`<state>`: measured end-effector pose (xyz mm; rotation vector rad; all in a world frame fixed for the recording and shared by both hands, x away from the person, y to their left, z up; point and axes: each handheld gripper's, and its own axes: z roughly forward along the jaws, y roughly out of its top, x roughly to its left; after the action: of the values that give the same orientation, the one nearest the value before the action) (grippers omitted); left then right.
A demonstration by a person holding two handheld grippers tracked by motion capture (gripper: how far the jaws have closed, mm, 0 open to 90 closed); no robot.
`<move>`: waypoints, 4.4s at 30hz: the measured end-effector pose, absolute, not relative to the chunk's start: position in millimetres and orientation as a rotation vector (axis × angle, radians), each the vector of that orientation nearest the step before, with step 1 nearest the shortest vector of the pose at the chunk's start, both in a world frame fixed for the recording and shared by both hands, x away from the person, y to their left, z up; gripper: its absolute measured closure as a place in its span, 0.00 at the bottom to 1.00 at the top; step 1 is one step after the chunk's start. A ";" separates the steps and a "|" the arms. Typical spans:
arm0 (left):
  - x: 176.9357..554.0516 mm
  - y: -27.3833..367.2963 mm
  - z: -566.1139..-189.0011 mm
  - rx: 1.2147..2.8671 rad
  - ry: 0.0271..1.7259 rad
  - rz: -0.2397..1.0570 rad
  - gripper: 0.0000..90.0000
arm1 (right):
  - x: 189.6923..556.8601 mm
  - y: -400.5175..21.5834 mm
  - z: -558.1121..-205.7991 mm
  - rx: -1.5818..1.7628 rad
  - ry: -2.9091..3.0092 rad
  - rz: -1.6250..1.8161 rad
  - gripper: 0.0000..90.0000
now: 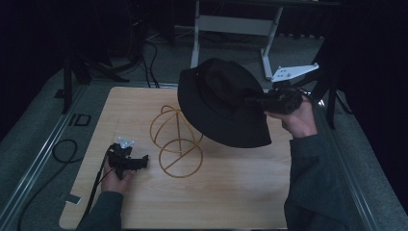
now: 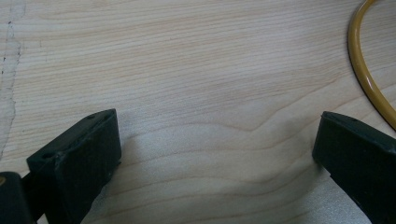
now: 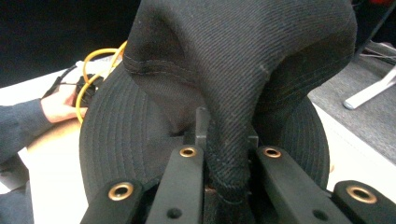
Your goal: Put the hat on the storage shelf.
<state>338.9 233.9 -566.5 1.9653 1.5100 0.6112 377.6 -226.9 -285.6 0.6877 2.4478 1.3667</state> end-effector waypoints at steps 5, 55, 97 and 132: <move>338.9 233.9 -566.5 1.965 1.510 0.611 0.01 | 375.6 -223.8 -283.0 0.670 2.441 1.373 0.96; 338.9 233.9 -566.5 1.964 1.511 0.612 0.01 | 373.2 -174.7 -272.0 0.497 2.529 1.392 0.96; 338.9 233.7 -566.4 1.968 1.507 0.610 0.01 | 388.6 -110.4 -290.0 0.422 2.792 1.127 0.88; 338.9 233.5 -566.5 1.968 1.504 0.611 0.01 | 391.7 -84.7 -292.5 0.543 2.821 0.896 0.30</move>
<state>338.9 233.5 -566.5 1.9678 1.5039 0.6113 391.7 -84.7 -292.5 0.5431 2.8209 0.8963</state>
